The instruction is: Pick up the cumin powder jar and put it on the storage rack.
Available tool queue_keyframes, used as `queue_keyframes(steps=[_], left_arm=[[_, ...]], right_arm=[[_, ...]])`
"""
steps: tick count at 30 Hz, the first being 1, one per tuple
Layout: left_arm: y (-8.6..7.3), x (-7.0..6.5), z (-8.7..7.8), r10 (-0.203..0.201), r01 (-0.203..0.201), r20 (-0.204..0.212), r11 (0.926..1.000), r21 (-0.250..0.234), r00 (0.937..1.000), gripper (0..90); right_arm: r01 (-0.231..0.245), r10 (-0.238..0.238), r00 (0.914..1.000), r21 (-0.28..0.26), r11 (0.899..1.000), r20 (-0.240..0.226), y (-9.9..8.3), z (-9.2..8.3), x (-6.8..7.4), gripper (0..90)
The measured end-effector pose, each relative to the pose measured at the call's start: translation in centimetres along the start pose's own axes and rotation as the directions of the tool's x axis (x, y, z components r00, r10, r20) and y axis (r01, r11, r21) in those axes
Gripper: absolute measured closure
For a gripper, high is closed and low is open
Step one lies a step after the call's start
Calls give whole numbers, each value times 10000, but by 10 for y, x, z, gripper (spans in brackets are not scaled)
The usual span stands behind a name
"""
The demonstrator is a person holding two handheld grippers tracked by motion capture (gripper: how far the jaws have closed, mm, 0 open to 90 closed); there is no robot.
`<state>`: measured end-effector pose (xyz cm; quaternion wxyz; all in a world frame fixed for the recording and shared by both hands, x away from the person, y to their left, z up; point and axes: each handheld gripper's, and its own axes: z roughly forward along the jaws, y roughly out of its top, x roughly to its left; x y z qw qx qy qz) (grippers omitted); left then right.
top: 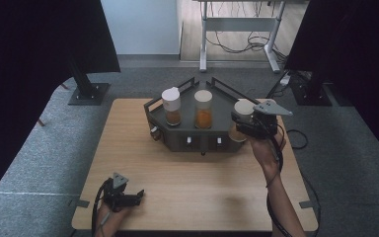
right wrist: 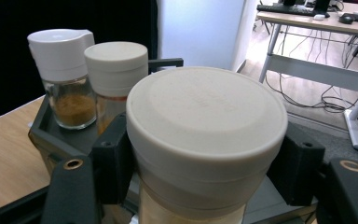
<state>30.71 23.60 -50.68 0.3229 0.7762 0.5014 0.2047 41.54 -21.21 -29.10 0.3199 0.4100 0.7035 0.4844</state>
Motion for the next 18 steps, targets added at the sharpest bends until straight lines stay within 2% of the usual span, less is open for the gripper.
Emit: queue_keyframes(steps=[18], left_arm=[[0, 0, 1, -15, 15, -6, 10000, -66, 10000, 23]], right_arm=[[137, -141, 9993, 144, 9998, 349, 13, 20, -6, 329]])
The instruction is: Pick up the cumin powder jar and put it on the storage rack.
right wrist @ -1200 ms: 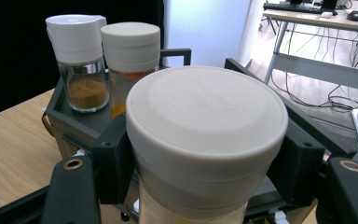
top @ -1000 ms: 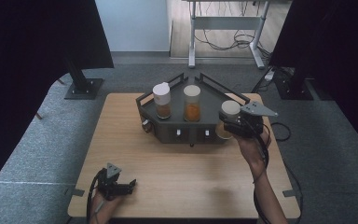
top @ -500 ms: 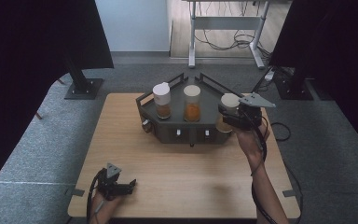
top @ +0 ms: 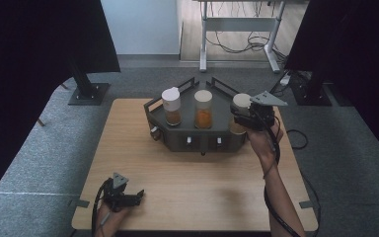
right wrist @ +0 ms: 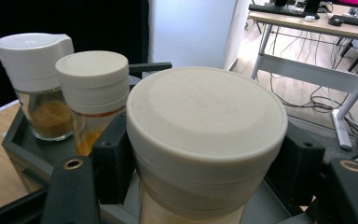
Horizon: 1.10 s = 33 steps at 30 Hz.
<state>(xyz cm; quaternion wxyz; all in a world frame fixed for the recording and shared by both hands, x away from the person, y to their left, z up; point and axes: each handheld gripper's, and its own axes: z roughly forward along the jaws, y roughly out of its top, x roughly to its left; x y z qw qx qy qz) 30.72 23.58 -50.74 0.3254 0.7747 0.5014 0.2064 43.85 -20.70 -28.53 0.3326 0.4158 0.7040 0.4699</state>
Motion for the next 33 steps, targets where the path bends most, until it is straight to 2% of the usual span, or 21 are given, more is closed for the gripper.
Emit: queue_keyframes(steps=[7, 20, 33], left_arm=[[0, 0, 0, 5, -5, 9, 10000, -7, 10000, 23], [0, 0, 0, 8, -8, 11, 10000, 3, 10000, 22], [0, 1, -1, 70, -70, 37, 10000, 69, 10000, 22]], right_arm=[[202, -204, 9996, 100, 9997, 205, 3, 9, -1, 329], [205, -210, 9990, 123, 9997, 407, 5, 25, -2, 328], [106, -122, 9980, 253, 9996, 626, 0, 45, -3, 328]])
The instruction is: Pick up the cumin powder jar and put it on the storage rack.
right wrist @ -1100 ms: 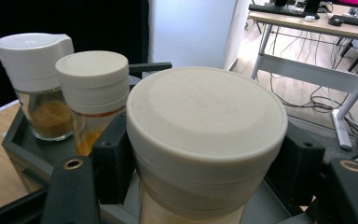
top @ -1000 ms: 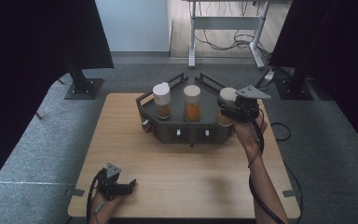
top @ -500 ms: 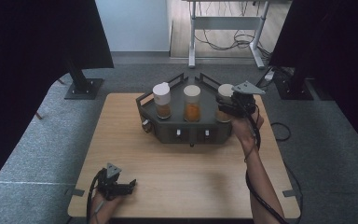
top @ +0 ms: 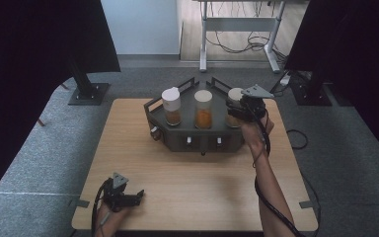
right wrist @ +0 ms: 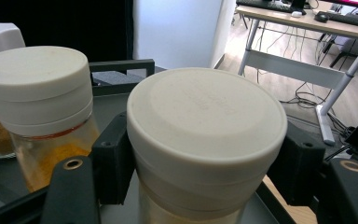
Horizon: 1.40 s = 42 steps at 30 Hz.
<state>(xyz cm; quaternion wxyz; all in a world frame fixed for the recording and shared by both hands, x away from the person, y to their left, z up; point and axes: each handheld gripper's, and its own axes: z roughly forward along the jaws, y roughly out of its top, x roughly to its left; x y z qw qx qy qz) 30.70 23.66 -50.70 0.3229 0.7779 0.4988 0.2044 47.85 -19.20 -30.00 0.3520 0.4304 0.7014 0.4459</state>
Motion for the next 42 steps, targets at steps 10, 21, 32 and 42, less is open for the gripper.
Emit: queue_keyframes(steps=[10, 21, 32, 42], left_arm=[[0, 0, 0, -7, 7, 14, 10000, 1, 10000, 22], [0, 0, 0, -6, 6, 17, 10000, -1, 10000, 22], [0, 0, 0, -10, 11, 19, 10000, -5, 10000, 22], [0, 0, 0, -4, 4, 31, 10000, -15, 10000, 22]], right_arm=[[-112, 112, 9999, 210, 9997, 0, -8, 10, 0, 328], [-338, 340, 9993, 188, 9993, -131, -9, 12, -4, 326], [-298, 309, 9989, 313, 9991, -356, -11, 12, -9, 272], [-218, 214, 9970, -47, 9998, -746, -14, 13, -6, 62]])
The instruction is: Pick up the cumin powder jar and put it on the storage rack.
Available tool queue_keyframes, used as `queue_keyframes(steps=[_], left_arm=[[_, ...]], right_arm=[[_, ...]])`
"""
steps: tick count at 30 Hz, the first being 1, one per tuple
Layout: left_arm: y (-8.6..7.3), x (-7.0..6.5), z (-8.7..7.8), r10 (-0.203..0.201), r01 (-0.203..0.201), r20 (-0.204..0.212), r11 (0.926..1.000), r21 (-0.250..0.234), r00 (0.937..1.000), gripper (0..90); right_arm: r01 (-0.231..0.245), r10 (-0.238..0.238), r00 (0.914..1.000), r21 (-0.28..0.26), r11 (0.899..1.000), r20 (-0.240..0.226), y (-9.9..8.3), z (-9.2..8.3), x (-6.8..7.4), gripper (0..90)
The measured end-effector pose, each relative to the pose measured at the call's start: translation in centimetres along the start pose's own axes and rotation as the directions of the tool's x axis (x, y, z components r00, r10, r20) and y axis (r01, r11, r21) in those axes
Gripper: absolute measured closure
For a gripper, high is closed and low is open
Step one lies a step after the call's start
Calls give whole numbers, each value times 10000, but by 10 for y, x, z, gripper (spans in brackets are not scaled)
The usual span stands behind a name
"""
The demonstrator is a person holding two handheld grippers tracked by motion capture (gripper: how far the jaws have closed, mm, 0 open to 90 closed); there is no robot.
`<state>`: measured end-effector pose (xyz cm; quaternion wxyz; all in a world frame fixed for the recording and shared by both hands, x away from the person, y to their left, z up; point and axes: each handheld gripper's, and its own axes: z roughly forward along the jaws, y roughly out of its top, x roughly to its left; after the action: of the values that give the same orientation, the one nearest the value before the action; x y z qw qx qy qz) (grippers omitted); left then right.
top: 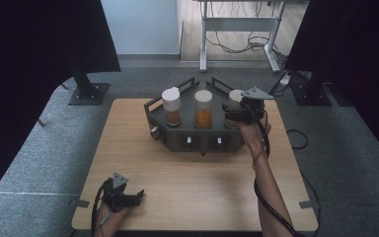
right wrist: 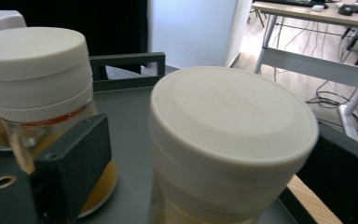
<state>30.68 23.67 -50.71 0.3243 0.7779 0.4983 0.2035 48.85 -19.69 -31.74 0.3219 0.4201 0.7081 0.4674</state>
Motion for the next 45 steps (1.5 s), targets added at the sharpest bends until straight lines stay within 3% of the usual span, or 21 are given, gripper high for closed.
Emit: queue_keyframes(steps=[13, 34, 45], left_arm=[[0, 0, 0, 13, -13, 3, 10000, -3, 10000, 22], [0, 0, 0, 53, -53, 0, 10000, -5, 10000, 22], [0, 0, 1, -37, 36, -21, 10000, -76, 10000, 23]], right_arm=[[-207, 206, 9997, -98, 9997, -116, -9, -12, -3, 60], [-528, 529, 9986, -590, 9969, -4, -28, -57, -7, 71], [-323, 325, 9995, -608, 9976, 16, -38, -75, -6, 75]])
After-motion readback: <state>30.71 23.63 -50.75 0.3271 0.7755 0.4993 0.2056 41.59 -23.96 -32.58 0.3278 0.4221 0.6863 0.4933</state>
